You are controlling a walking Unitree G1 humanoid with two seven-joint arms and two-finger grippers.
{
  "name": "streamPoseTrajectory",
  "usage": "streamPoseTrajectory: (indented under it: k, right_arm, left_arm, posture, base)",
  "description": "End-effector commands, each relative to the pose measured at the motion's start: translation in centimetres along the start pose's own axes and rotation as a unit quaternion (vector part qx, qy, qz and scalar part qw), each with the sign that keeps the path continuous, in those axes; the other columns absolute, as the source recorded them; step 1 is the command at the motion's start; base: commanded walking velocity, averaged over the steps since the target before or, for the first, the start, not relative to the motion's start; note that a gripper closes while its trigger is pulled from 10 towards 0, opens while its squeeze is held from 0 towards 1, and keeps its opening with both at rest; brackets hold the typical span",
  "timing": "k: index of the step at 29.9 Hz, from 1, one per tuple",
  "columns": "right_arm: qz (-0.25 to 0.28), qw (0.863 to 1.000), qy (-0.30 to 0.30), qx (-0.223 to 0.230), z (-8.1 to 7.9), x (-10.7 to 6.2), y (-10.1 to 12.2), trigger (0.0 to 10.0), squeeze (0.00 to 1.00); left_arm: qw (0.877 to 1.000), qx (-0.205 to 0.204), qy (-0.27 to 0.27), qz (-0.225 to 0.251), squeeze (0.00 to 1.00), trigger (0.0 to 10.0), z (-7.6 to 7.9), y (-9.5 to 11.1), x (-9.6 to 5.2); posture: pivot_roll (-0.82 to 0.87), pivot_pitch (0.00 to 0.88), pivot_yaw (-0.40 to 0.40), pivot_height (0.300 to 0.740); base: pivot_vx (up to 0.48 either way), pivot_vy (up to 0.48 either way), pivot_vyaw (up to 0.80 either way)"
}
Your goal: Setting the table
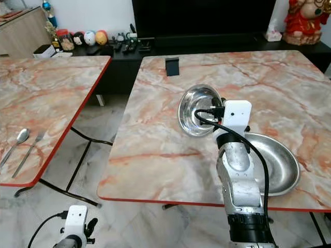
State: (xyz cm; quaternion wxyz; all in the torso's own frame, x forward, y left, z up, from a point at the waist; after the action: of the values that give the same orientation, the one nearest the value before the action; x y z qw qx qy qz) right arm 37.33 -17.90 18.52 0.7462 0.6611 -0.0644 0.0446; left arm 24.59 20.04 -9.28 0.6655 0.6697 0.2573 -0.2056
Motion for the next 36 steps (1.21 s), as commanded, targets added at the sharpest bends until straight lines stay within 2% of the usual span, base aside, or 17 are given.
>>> streamPoseTrajectory:
  k: [1, 7, 21, 24, 26, 28, 29, 31, 33, 35, 36]
  right_arm:
    - [0.019, 1.0, 0.003, 0.007, -0.3, 0.1, 1.1, 10.0, 0.0]
    - [0.018, 1.0, 0.006, 0.008, -0.5, 0.2, 1.1, 10.0, 0.0]
    - [0.012, 1.0, 0.003, 0.005, -0.3, 0.0, 1.1, 10.0, 0.0]
    - [-0.001, 1.0, -0.01, 0.001, 0.4, -0.2, 0.8, 10.0, 0.0]
    - [-0.033, 0.999, -0.029, 0.013, 1.6, -0.6, 0.3, 10.0, 0.0]
    - [-0.064, 0.996, -0.048, 0.042, 2.4, -0.9, -0.4, 10.0, 0.0]
    - [-0.091, 0.99, -0.065, 0.081, 3.1, -1.2, -1.1, 10.0, 0.0]
    - [-0.107, 0.985, -0.083, 0.109, 3.7, -1.5, -1.5, 10.0, 0.0]
    - [-0.112, 0.983, -0.091, 0.117, 4.1, -1.6, -1.7, 10.0, 0.0]
    - [-0.115, 0.979, -0.113, 0.125, 5.3, -1.8, -1.5, 10.0, 0.0]
    - [-0.115, 0.979, -0.113, 0.125, 5.3, -1.8, -1.5, 10.0, 0.0]
  left_arm:
    - [1.0, 0.007, 0.007, -0.009, 0.0, 10.0, -0.5, -0.4, -0.1]
    - [1.0, 0.008, 0.008, -0.008, 0.0, 10.0, -0.4, -0.3, -0.1]
    - [1.0, 0.0, 0.006, -0.008, 0.0, 10.0, -0.4, -0.4, -0.1]
    - [1.0, -0.001, 0.005, -0.008, 0.0, 10.0, -0.3, -0.4, -0.1]
    - [1.0, -0.001, 0.003, -0.009, 0.0, 10.0, -0.3, -0.4, -0.1]
    - [1.0, 0.0, 0.003, -0.009, 0.0, 10.0, -0.3, -0.4, -0.1]
    - [1.0, 0.0, 0.003, -0.01, 0.0, 10.0, -0.3, -0.4, -0.1]
    - [1.0, 0.0, 0.003, -0.01, 0.0, 10.0, -0.3, -0.4, -0.1]
    - [1.0, 0.0, 0.002, -0.01, 0.0, 10.0, -0.2, -0.4, -0.1]
    - [1.0, 0.0, 0.002, -0.008, 0.0, 10.0, -0.2, -0.3, 0.0]
    - [1.0, 0.0, 0.002, -0.008, 0.0, 10.0, -0.2, -0.3, 0.0]
  posture:
    - [-0.14, 0.0, 0.068, 0.74]
    - [-0.14, 0.0, 0.067, 0.74]
    - [-0.14, 0.0, 0.064, 0.74]
    - [-0.14, 0.0, 0.064, 0.74]
    - [-0.14, 0.0, 0.064, 0.74]
    - [-0.15, 0.0, 0.062, 0.74]
    - [-0.15, 0.0, 0.062, 0.74]
    - [-0.15, 0.0, 0.062, 0.74]
    - [-0.15, 0.0, 0.062, 0.74]
    - [-0.16, 0.0, 0.063, 0.74]
    - [-0.16, 0.0, 0.063, 0.74]
  base:
    - [0.0, -0.48, 0.0]
    - [0.0, -0.392, 0.0]
    - [0.0, 0.0, 0.0]
    - [0.0, 0.0, 0.0]
    - [0.0, 0.0, 0.0]
    - [0.0, 0.0, 0.0]
    - [0.0, 0.0, 0.0]
    - [0.0, 0.0, 0.0]
    - [0.0, 0.0, 0.0]
    - [0.0, 0.0, 0.0]
    - [0.0, 0.0, 0.0]
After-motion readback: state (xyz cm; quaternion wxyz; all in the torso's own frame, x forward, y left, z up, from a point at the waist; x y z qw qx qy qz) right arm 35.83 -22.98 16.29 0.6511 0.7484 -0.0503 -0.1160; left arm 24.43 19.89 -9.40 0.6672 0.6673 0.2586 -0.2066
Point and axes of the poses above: a point about 5 cm out from each wrist's last joint towards the gripper, its own x axis pointing out of the wrist towards the gripper, its own y axis along the axis of the wrist's last joint, z = x × y, the point moved 5 cm from there along x, pointing out of the wrist towards the gripper, and after that the axes turned 5 degrees about -x, right-handed, at the moved point
